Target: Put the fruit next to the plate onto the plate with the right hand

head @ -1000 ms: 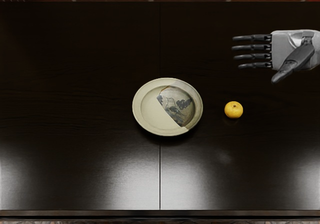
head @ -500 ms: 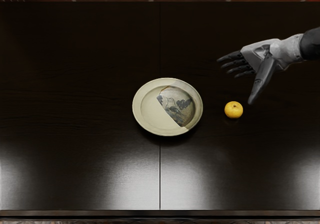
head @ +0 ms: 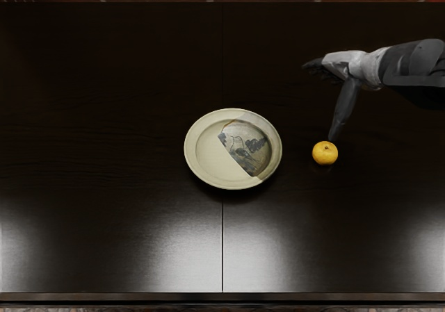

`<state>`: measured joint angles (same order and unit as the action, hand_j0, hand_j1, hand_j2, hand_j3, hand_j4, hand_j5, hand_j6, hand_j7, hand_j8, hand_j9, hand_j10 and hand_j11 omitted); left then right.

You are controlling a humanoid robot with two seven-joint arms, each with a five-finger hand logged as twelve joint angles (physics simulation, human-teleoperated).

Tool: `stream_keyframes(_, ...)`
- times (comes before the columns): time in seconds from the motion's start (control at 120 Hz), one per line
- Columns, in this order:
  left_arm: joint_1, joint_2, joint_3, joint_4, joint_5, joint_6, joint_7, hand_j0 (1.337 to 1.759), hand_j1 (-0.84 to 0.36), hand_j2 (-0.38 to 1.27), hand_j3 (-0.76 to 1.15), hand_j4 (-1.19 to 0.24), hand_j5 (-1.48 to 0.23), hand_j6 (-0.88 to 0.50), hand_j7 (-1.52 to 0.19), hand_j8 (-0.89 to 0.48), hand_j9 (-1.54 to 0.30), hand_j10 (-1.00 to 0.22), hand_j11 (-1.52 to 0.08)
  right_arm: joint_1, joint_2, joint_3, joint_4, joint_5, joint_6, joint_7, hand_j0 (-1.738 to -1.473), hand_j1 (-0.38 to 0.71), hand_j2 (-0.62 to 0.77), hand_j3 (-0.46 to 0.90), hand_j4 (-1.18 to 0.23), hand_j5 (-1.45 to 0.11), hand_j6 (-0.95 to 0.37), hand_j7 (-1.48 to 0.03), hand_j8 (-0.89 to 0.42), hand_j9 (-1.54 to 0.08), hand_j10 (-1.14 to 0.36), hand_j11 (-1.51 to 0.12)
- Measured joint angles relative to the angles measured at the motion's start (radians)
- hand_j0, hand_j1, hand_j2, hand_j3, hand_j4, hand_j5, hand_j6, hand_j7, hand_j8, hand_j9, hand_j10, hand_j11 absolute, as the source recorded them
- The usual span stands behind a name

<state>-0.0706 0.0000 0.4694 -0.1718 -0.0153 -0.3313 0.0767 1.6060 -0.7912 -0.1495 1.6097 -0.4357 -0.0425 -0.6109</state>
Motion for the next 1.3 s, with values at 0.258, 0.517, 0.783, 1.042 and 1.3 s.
stream_keyframes(0.258,0.0,0.0,0.001,0.001,0.0,0.0,0.0,1.658,0.35,0.0,0.0,0.0,0.0,0.0,0.0,0.0,0.0,0.0,0.0,0.008,0.025,-0.17,0.106,-0.089,-0.282,0.0,-1.658,-0.3,-0.01,0.0,-0.04,-0.05,-0.04,-0.05,-0.04,-0.05,-0.04,-0.05)
stream_keyframes(0.517,0.0,0.0,0.001,0.002,0.0,0.0,0.0,1.658,0.35,0.0,0.0,0.0,0.0,0.0,0.0,0.0,0.0,0.0,0.0,0.008,0.115,-0.324,0.123,-0.107,-0.492,0.0,-1.658,-0.3,-0.01,0.0,-0.05,-0.06,-0.05,-0.06,-0.05,-0.06,-0.05,-0.06)
stream_keyframes(0.783,0.0,0.0,0.001,0.002,0.0,0.0,0.0,1.658,0.35,0.0,0.0,0.0,0.0,0.0,0.0,0.0,0.0,0.0,0.0,0.006,0.205,-0.428,0.122,-0.108,-0.562,0.0,-1.658,-0.24,-0.02,0.0,-0.09,-0.12,-0.1,-0.12,-0.09,-0.12,-0.09,-0.12)
stream_keyframes(1.042,0.0,0.0,0.002,0.002,0.0,0.0,0.0,1.658,0.35,0.0,0.0,0.0,0.0,0.0,0.0,0.0,0.0,0.0,0.0,0.003,0.249,-0.487,0.119,-0.106,-0.568,0.0,-1.658,-0.16,-0.03,0.0,-0.16,-0.2,-0.16,-0.2,-0.16,-0.2,-0.16,-0.2)
stream_keyframes(1.3,-0.011,0.0,0.004,0.002,0.0,0.0,0.0,1.658,0.35,0.0,0.0,0.0,0.0,0.0,0.0,0.0,0.0,0.0,0.0,0.002,0.289,-0.499,0.056,-0.097,-0.568,0.0,-1.658,-0.13,-0.04,0.0,-0.18,-0.24,-0.18,-0.24,-0.18,-0.24,-0.18,-0.24)
